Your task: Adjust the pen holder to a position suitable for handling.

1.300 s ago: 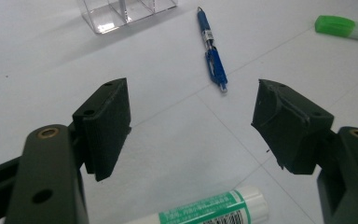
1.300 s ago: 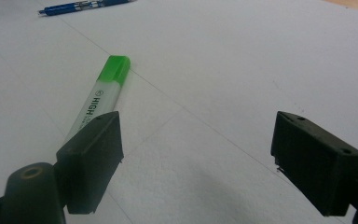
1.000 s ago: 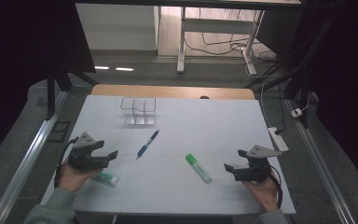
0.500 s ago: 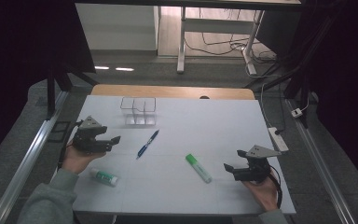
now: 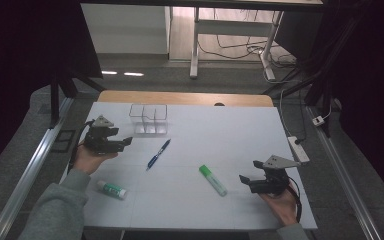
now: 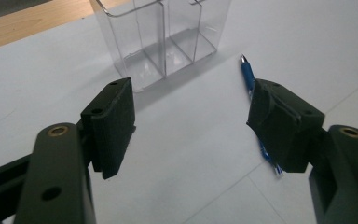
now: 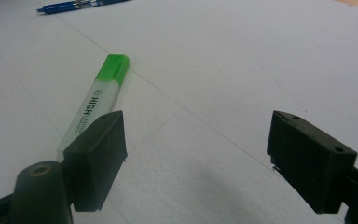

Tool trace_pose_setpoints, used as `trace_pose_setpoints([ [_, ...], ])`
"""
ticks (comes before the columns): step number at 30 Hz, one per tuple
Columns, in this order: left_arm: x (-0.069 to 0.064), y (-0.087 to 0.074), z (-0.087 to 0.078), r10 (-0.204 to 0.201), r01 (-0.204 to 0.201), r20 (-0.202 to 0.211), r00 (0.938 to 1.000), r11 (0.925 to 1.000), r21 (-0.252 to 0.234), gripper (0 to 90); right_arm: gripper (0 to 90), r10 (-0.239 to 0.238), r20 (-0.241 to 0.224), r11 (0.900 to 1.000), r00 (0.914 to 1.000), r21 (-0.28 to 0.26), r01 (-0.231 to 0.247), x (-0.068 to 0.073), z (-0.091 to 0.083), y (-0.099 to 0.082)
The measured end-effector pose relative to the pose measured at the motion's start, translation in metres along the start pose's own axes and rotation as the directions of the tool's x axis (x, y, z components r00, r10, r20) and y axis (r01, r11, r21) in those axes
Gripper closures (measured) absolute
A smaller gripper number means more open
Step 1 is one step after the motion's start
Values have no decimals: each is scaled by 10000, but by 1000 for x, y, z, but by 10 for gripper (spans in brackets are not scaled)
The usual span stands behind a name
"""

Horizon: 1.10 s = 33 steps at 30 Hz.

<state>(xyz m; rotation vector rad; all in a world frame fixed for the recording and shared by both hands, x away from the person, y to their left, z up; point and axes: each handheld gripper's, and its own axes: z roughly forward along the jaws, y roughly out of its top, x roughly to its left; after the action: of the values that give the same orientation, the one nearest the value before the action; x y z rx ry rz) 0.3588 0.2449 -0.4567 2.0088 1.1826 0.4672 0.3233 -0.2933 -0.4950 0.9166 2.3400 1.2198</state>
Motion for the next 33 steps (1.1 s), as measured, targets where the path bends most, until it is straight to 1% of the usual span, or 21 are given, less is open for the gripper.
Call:
trace_pose_setpoints([
  [3,4,3,2,-36,36,-70,10000,10000,10,322,192,-26,1,10000,10000,40,26,0,1,0],
  [6,7,5,4,-75,75,-38,10000,10000,-43,332,193,-29,-46,10000,10000,30,29,0,2,0],
  [14,12,10,11,25,-25,-19,10000,10000,51,370,195,-40,-10,10000,10000,63,40,0,3,0],
  [16,14,12,13,74,-73,-83,9999,9999,109,380,196,-38,37,10000,10000,71,38,0,2,0],
  [24,24,15,23,-181,185,-188,9997,9996,219,431,198,-35,-3,10000,10000,70,35,0,3,0],
  [26,26,17,25,-182,188,-222,9996,9995,252,450,198,-61,50,9999,10000,124,61,0,3,0],
  [28,29,18,26,-147,154,-243,9996,9995,279,467,199,-29,21,10000,10000,66,28,0,4,0],
  [31,34,22,29,-280,286,-258,9993,9993,239,498,200,-9,10,10000,10000,64,9,0,4,0],
  [33,37,23,31,-279,287,-329,9991,9993,239,526,200,-10,19,10000,10000,76,10,0,4,0],
])
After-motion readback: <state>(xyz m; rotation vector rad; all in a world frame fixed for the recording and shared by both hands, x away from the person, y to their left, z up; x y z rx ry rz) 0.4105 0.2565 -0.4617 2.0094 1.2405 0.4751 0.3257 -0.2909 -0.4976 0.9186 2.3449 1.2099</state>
